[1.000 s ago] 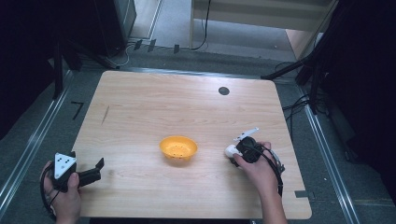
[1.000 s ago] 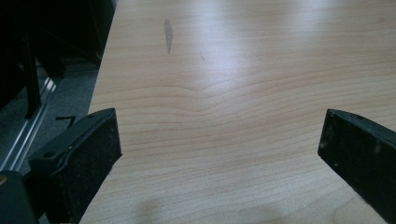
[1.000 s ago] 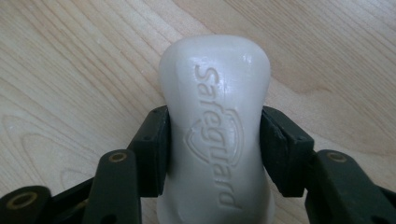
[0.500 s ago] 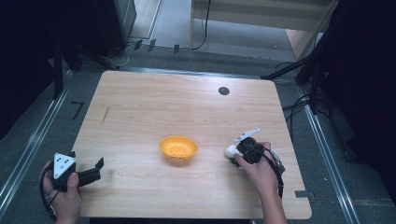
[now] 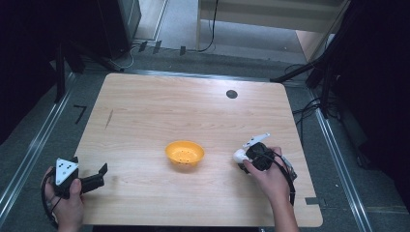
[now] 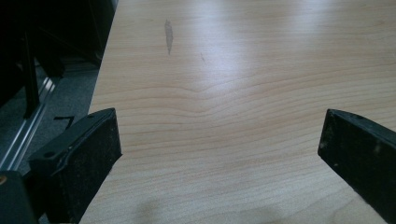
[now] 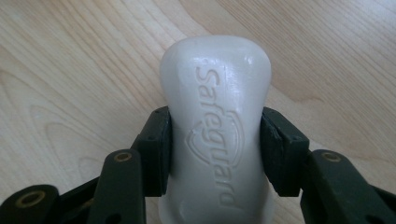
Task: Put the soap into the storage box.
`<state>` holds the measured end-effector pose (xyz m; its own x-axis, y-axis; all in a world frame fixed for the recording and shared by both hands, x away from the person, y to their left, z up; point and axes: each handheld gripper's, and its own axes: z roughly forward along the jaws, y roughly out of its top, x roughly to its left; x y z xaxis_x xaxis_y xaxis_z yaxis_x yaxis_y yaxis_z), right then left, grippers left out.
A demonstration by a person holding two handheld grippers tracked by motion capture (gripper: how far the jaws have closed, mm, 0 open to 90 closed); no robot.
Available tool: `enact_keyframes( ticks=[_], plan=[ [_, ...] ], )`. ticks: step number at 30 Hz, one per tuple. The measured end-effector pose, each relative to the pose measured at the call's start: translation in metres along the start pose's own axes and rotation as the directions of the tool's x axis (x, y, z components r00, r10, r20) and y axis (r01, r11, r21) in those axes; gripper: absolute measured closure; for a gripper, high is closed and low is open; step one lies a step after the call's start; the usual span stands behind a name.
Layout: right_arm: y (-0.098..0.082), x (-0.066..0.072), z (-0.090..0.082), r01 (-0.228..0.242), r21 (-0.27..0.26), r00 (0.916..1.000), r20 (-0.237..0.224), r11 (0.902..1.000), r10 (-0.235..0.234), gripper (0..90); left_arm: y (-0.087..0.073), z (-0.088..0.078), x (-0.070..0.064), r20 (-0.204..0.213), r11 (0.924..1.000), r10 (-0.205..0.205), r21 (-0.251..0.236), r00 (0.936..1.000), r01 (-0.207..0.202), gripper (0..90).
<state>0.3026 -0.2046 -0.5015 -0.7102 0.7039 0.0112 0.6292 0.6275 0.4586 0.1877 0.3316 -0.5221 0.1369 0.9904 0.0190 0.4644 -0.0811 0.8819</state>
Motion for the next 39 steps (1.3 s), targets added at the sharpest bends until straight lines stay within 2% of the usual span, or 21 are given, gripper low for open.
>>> enact_keyframes(
  ticks=[19,27,39],
  plan=[
    [0.024,0.015,-0.009,0.067,-0.019,0.9975,-0.024,0.9976,-0.067,50.8,0.0,0.0,0.0,0.004,1.0,-0.004,-0.001,1.0,0.004,0.0],
    [0.035,0.024,-0.012,0.094,-0.022,0.9948,-0.04,0.9954,-0.094,50.7,0.0,0.0,0.0,0.002,1.0,-0.003,0.001,1.0,0.003,0.0],
    [0.046,0.029,-0.012,0.128,-0.028,0.9899,-0.059,0.9914,-0.129,50.7,0.0,0.0,0.001,0.003,1.0,-0.004,0.003,1.0,0.004,0.0]
  ],
)
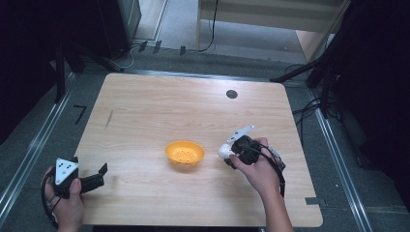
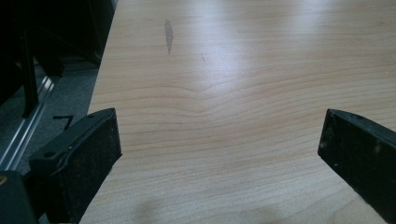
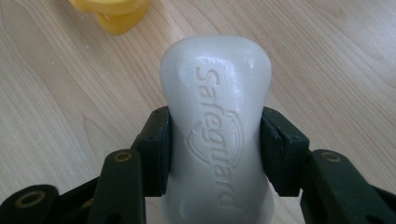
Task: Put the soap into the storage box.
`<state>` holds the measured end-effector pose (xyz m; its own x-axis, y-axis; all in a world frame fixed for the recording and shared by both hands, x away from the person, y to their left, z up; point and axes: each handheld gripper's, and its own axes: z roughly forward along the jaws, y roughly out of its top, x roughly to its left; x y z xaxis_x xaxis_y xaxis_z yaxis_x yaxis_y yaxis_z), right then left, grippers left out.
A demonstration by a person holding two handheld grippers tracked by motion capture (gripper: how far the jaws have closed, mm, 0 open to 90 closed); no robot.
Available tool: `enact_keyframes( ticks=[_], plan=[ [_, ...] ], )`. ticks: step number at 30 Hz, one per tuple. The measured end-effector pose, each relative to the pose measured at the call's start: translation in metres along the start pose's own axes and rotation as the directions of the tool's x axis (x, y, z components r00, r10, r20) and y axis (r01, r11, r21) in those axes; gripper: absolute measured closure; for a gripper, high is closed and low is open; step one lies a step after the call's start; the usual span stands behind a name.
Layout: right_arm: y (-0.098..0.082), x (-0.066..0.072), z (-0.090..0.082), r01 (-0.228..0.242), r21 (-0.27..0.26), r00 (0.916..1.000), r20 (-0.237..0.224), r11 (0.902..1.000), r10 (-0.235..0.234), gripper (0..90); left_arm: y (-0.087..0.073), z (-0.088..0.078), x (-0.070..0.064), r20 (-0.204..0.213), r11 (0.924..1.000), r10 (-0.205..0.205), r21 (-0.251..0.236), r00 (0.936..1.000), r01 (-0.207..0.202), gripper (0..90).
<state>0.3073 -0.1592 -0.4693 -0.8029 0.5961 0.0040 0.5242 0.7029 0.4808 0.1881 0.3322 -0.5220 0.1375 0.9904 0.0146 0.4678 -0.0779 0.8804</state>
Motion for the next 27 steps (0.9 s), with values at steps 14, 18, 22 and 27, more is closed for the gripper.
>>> enact_keyframes(
  ticks=[14,18,22,27],
  plan=[
    [0.016,0.004,0.0,0.047,0.002,0.9989,-0.006,0.9989,-0.047,50.7,0.0,0.0,0.0,0.003,1.0,-0.001,-0.001,1.0,0.001,0.0],
    [0.021,0.006,-0.001,0.052,-0.002,0.9986,-0.013,0.9987,-0.052,50.7,0.0,0.0,0.0,0.003,1.0,-0.001,-0.002,1.0,0.001,0.0],
    [0.026,0.007,-0.001,0.068,-0.007,0.9975,-0.018,0.9976,-0.068,50.7,0.0,0.0,0.0,0.003,1.0,-0.001,-0.001,1.0,0.001,0.0],
    [0.031,0.009,0.001,0.086,-0.004,0.996,-0.025,0.9963,-0.086,50.7,0.0,0.0,0.001,0.003,1.0,-0.003,-0.002,1.0,0.003,0.0]
  ],
)
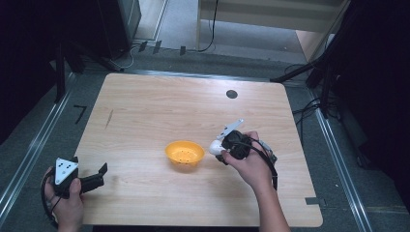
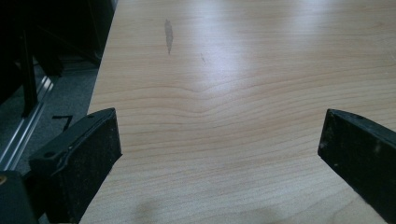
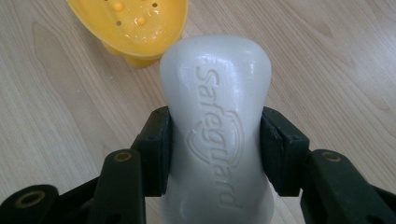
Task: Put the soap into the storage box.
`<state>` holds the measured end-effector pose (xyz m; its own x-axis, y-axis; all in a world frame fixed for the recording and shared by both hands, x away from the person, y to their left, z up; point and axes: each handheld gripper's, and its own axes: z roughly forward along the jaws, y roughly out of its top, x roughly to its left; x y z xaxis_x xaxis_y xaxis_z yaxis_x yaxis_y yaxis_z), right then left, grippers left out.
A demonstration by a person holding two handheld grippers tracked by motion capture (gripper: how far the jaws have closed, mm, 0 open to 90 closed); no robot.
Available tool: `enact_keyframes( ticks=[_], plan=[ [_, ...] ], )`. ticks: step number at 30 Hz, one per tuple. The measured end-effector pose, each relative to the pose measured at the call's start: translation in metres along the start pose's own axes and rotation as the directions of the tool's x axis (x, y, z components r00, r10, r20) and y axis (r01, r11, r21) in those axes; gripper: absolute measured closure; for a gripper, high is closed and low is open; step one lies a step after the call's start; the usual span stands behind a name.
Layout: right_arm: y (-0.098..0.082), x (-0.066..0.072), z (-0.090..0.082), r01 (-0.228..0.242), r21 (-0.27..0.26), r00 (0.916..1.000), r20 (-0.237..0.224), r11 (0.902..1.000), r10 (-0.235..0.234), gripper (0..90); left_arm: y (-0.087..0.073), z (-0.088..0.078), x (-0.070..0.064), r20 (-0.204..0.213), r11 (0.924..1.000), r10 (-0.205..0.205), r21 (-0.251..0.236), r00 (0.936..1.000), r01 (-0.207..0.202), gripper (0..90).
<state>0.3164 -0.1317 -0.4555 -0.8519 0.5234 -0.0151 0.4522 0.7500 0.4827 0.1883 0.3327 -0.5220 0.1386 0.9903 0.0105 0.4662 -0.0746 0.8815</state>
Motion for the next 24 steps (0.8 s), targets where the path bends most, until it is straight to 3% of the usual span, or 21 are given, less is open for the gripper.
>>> enact_keyframes(
  ticks=[24],
  plan=[
    [0.019,0.006,0.005,0.052,0.007,0.9985,-0.016,0.9986,-0.052,50.7,0.0,0.0,0.0,-0.002,1.0,0.002,0.001,1.0,-0.002,0.0]
  ],
)
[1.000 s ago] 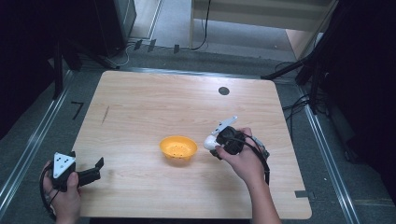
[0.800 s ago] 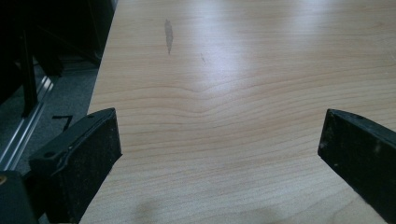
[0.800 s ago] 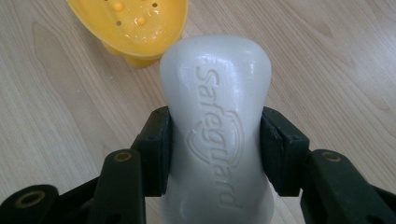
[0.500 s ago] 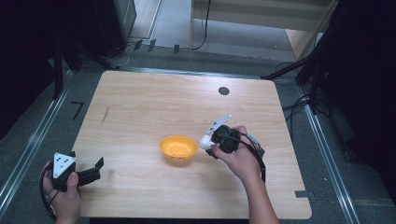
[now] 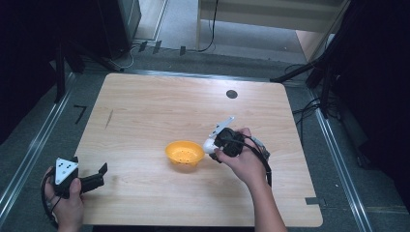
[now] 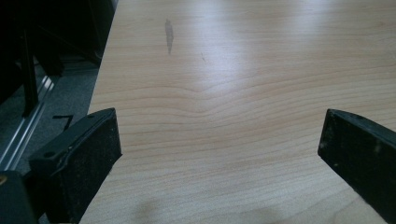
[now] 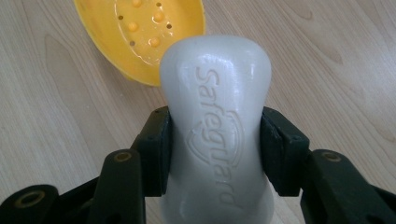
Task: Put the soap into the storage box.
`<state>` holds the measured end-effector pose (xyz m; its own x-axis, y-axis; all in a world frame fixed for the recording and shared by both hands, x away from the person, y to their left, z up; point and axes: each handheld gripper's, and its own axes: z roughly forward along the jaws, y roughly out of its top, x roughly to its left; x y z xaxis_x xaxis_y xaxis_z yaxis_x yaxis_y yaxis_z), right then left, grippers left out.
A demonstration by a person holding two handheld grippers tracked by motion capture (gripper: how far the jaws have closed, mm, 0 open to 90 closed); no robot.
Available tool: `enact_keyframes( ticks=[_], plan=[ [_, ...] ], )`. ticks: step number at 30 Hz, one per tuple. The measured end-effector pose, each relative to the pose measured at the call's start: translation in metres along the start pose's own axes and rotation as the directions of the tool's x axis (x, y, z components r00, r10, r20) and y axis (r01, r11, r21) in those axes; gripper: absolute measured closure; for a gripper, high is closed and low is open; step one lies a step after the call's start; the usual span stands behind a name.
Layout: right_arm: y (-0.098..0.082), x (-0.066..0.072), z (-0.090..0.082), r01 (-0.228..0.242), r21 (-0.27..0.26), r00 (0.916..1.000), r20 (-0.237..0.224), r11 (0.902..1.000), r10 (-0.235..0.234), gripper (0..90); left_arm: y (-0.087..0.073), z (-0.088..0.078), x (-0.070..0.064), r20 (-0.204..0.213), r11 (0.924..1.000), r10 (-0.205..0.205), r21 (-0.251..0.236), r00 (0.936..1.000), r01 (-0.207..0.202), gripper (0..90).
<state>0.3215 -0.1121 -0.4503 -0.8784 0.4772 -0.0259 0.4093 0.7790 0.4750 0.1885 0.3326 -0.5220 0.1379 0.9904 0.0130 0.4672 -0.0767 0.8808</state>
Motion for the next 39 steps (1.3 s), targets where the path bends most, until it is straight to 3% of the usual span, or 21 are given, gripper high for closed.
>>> enact_keyframes(
  ticks=[39],
  plan=[
    [0.021,0.008,0.008,0.071,0.01,0.9974,-0.017,0.9975,-0.07,50.6,0.0,0.0,-0.001,-0.002,1.0,0.005,-0.003,1.0,-0.005,0.0]
  ],
)
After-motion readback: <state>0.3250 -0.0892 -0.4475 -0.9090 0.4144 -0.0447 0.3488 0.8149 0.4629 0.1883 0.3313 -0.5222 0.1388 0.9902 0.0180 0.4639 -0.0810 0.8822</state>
